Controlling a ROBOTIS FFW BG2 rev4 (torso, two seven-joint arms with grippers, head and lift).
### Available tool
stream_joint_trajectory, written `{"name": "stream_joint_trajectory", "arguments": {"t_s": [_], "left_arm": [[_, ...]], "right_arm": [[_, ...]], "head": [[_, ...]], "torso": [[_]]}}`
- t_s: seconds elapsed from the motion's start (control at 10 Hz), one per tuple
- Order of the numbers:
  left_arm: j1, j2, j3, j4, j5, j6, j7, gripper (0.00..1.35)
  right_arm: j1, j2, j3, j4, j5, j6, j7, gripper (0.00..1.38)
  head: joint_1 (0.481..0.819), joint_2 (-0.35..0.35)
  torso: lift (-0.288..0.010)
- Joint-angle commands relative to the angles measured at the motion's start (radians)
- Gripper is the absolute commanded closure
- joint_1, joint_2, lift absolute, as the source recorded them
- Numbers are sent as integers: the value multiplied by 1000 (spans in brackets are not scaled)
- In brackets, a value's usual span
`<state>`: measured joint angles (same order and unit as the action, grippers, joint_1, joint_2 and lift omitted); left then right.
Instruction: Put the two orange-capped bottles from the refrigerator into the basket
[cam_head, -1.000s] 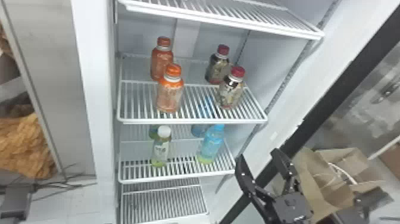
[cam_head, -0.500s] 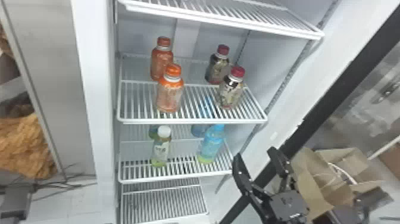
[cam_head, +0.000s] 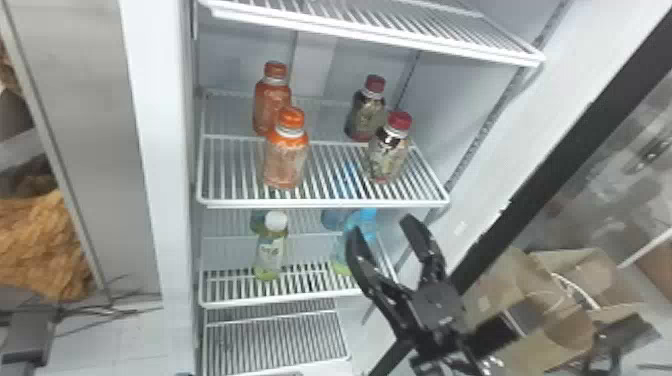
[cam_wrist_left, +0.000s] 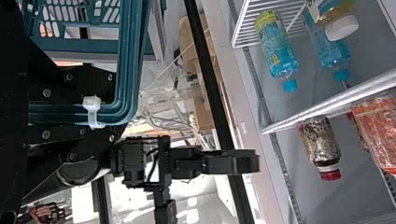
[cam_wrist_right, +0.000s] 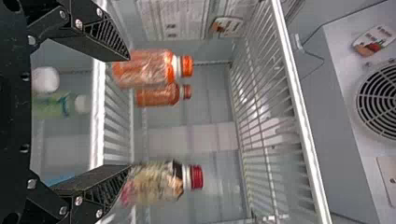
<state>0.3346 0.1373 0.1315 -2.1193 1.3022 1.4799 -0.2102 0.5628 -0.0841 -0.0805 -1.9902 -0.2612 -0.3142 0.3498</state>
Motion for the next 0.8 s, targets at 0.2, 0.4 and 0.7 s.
{"name": "stream_joint_trajectory", "arguments": {"t_s": [0.2, 0.4, 0.7], "left_arm": [[4, -2, 2, 0, 0, -2, 0, 1207], [4, -2, 2, 0, 4, -2, 0, 1207], [4, -2, -2, 0, 6, -2, 0, 1207]], "right_arm": [[-136, -31, 106, 67, -44, 5, 0, 242], [-197, -36, 138, 107, -52, 32, -17, 240], [-285, -46, 184, 116, -52, 115, -32, 240]], "head": [[695, -319], [695, -276], [695, -240]], "torso": [[-40], [-40], [-40]]}}
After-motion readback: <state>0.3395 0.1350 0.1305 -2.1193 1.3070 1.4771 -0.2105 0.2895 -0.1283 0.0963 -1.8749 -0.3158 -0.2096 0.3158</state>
